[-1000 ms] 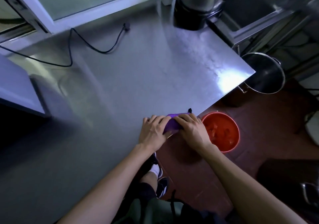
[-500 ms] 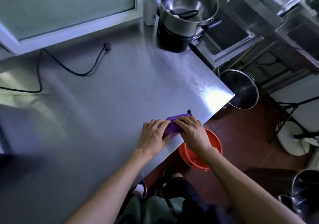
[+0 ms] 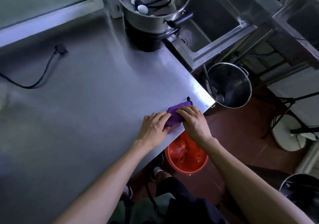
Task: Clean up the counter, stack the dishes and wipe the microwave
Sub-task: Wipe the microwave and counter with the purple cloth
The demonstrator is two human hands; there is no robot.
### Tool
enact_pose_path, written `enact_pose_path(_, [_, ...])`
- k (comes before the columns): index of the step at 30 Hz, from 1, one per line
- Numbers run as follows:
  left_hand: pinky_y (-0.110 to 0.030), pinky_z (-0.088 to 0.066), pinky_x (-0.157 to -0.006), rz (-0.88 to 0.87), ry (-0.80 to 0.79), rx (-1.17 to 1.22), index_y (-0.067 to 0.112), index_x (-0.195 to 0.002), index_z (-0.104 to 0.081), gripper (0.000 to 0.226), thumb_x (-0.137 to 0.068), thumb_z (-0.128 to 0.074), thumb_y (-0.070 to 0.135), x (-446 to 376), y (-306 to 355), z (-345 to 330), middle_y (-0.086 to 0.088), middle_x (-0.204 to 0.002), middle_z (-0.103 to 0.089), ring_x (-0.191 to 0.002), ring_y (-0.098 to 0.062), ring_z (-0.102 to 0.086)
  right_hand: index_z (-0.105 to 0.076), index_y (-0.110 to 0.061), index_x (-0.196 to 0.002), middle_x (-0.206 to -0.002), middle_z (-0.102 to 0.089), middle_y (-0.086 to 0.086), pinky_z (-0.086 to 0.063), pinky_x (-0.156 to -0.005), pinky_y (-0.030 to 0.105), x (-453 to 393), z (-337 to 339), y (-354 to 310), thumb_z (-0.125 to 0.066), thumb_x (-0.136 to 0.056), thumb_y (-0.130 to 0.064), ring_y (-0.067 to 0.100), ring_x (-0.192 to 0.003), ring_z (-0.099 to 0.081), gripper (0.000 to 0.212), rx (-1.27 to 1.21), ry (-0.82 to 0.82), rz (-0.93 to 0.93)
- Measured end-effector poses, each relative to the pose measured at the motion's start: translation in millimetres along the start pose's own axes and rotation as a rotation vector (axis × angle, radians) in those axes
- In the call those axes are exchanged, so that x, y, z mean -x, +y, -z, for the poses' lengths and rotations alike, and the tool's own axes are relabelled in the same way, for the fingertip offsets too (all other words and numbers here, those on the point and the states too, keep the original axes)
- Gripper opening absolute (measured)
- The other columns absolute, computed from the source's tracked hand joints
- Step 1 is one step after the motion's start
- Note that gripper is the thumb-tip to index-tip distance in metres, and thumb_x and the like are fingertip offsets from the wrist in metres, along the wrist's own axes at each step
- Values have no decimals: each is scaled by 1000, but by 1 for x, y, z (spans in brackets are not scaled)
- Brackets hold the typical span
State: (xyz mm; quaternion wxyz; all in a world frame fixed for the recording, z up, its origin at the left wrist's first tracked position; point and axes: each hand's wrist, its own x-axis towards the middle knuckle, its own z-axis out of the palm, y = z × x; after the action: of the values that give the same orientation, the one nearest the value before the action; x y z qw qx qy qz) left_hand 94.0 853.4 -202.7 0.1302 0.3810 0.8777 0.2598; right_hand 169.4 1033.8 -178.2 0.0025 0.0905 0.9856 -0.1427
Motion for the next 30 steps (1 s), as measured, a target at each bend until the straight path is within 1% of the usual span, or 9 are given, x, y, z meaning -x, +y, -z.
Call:
enact_pose_path(4, [-42,-41,-94,48,-91,-78,20,-136,-56,46,-93,-59,36,-37,12,-9,3,-139,-56,-122,-24,-52,-69,-12,-120,-124,-66,4,-49,-84,47,-24,2,46,-63,-78,5,34,-111,-57,45,-30,-55,2])
enact_pose_path(6, [-42,-39,-99,79,-145,-114,22,-139,-53,46,-97,-53,40,-49,13,-11,3,-144,-51,-127,-23,-48,-68,-12,-120,-126,-65,5,-48,-86,48,-36,1,59,-64,-79,5,35,-113,-57,45,-51,-75,15])
enact_pose_path(9, [-41,-36,-103,122,-212,-146,24,-141,-49,46,-99,-49,42,-62,12,-11,4,-149,-46,-132,-22,-42,-66,-15,-125,-132,-62,4,-44,-94,44,-52,-1,67,-61,-79,2,33,-121,-53,50,-52,-154,44])
enact_pose_path(13, [-41,-36,-103,154,-217,-153,24,-140,-49,44,-99,-49,41,-70,10,-6,6,-146,-48,-132,-21,-42,-62,-18,-131,-137,-59,1,-36,-104,39,-64,-3,70,-60,-76,-12,29,-126,-49,55,-51,-250,66])
enact_pose_path(16, [-40,-37,-102,197,-194,-151,23,-139,-51,43,-99,-50,40,-68,3,3,6,-144,-50,-131,-21,-43,-62,-20,-131,-136,-60,1,-38,-104,39,-73,-5,65,-62,-81,-26,28,-125,-50,50,-95,-250,88])
enact_pose_path(18, [-40,-36,-102,237,-184,-162,22,-138,-51,43,-99,-50,40,-62,-5,11,5,-144,-49,-132,-21,-43,-62,-20,-131,-136,-59,2,-41,-104,41,-84,-7,55,-62,-86,-31,28,-127,-50,47,-117,-260,114])
enact_pose_path(22, [-41,-37,-104,358,-149,-163,22,-139,-50,44,-99,-48,41,-40,-31,35,4,-145,-50,-133,-21,-43,-58,-18,-135,-139,-57,3,-44,-101,43,-112,-15,17,-59,-93,-25,30,-128,-48,43,-122,-320,229])
enact_pose_path(26, [-41,-37,-105,489,-92,-156,25,-141,-48,44,-100,-47,42,-2,-69,65,7,-145,-50,-134,-20,-43,-56,-18,-138,-143,-54,3,-41,-103,42,-138,-27,-43,-53,-95,-18,30,-130,-45,43,-140,-378,338])
enact_pose_path(30, [-41,-37,-105,613,-11,-135,24,-143,-47,47,-99,-51,41,45,-114,100,5,-145,-51,-134,-20,-43,-56,-19,-138,-145,-53,2,-40,-105,39,-157,-42,-113,-51,-97,-17,28,-131,-45,41,-114,-427,449])
